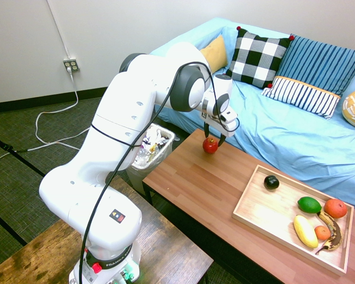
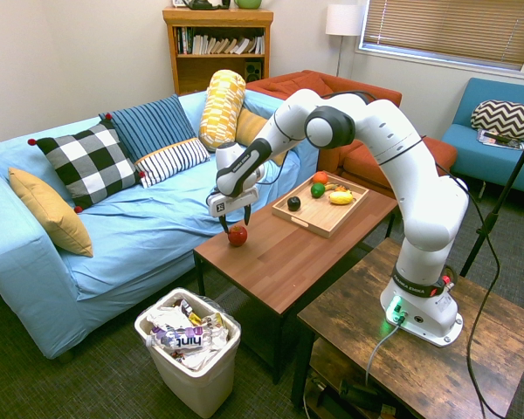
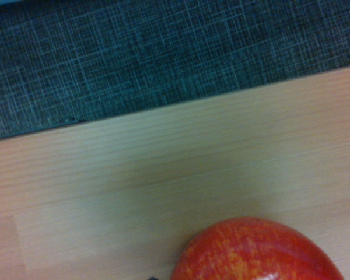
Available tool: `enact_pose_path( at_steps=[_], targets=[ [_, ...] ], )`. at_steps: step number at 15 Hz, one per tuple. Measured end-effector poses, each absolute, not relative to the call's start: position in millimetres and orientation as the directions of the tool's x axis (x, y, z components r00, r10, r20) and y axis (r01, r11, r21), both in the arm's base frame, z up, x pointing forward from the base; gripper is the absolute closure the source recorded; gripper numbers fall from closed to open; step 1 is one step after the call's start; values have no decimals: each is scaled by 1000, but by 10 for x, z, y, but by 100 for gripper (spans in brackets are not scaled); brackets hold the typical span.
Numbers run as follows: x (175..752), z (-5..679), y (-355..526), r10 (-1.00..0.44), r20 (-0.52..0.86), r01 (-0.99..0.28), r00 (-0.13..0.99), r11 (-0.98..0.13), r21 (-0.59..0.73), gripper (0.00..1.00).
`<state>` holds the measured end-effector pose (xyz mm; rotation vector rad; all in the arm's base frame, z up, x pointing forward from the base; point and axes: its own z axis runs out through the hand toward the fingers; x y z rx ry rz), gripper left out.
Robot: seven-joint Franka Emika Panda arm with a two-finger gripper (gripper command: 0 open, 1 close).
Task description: Put the apple in the tray
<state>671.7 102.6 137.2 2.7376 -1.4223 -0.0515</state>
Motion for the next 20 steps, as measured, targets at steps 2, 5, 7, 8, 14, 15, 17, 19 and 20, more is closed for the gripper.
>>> enact_pose_path(
  at_steps=[2, 5, 7, 8, 14, 15, 17, 19, 20],
  targets=[
    [6720, 1274, 1045, -817, -12, -814, 577, -576, 83, 0],
    [6720, 1169, 1052, -817, -18, -813, 576, -575, 98, 100],
    [6722, 1151, 1040, -823, -26, -817, 568, -567, 102, 100],
    [6729, 1164, 1039, -825, -30, -818, 565, -565, 107, 100],
    [6769, 1192, 1015, -834, -39, -827, 551, -552, 104, 100],
    [6785, 1226, 991, -836, -39, -831, 547, -548, 97, 100],
    [6850, 1513, 852, -846, -25, -845, 532, -532, 55, 100],
    [6846, 1967, 523, -869, 5, -869, 494, -494, 12, 100],
    [6796, 2189, 284, -883, 18, -883, 468, -469, -7, 100]
  ],
)
